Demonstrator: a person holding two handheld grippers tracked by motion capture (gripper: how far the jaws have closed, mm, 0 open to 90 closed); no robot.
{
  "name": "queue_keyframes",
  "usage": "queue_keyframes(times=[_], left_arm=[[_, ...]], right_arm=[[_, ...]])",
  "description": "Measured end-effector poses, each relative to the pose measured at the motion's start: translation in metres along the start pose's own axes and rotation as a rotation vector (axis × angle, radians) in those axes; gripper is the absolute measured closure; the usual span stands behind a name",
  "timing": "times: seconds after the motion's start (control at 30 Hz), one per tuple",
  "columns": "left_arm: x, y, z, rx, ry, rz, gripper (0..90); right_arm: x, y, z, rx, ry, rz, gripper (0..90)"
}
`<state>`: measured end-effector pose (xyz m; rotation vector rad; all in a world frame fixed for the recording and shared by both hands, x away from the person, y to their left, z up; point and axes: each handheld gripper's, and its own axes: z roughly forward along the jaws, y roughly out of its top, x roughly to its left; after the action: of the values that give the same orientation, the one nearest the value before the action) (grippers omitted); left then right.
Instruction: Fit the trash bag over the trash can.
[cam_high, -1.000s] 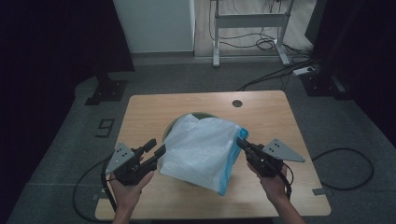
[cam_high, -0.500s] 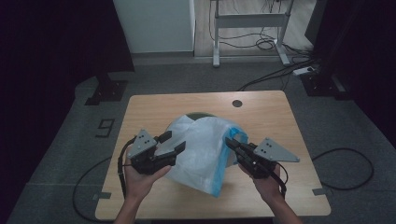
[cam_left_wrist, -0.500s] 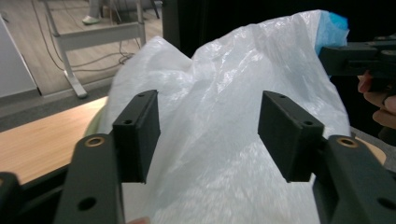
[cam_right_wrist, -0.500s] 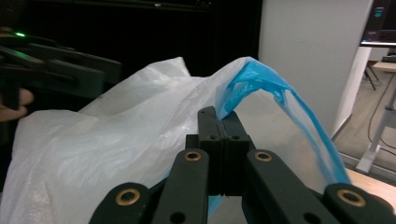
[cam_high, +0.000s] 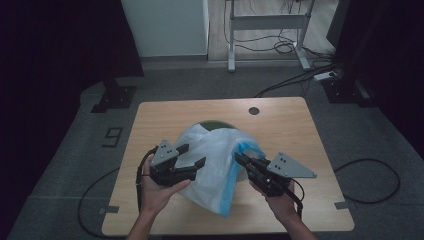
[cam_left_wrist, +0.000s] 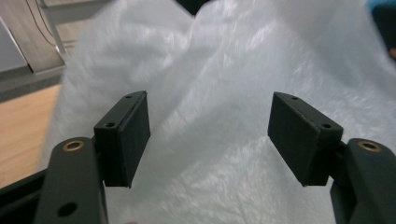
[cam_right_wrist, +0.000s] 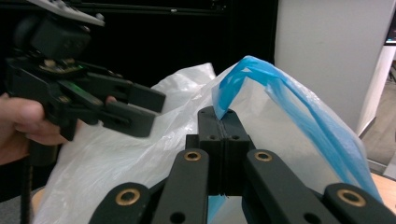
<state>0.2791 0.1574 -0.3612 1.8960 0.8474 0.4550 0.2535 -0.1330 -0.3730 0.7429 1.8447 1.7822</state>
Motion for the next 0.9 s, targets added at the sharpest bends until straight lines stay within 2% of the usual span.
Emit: queue_keyframes(times=[0.13,0.17,0.2,0.33,0.53,0.63,0.7,0.9], left_arm=[[0.001,-0.007,0.003,0.023,-0.007,-0.003,33.7],[0.001,-0.008,0.004,0.025,-0.011,-0.002,39.2],[0.001,-0.010,0.004,0.030,-0.017,0.003,39.2],[-0.002,-0.015,0.005,0.031,-0.024,0.029,60.2],[-0.003,-0.020,0.008,0.036,-0.039,0.027,79.3],[-0.002,-0.020,0.006,0.015,-0.047,0.021,89.4],[-0.002,-0.020,0.004,-0.005,-0.044,0.019,89.8],[0.003,-0.017,-0.010,-0.103,-0.032,-0.005,90.0]], right_arm=[[0.005,-0.002,-0.001,-0.002,0.019,0.003,88.4],[0.008,-0.002,-0.001,-0.003,0.025,0.002,88.4],[0.008,-0.002,-0.001,-0.003,0.025,0.002,88.4],[0.009,-0.003,-0.002,-0.006,0.031,0.005,88.4],[0.008,-0.003,-0.004,-0.013,0.031,0.019,88.4],[0.007,-0.004,-0.006,-0.010,0.030,0.022,88.2],[0.007,-0.005,-0.006,-0.009,0.028,0.024,87.8],[0.003,-0.012,-0.013,-0.007,0.021,0.035,70.0]])
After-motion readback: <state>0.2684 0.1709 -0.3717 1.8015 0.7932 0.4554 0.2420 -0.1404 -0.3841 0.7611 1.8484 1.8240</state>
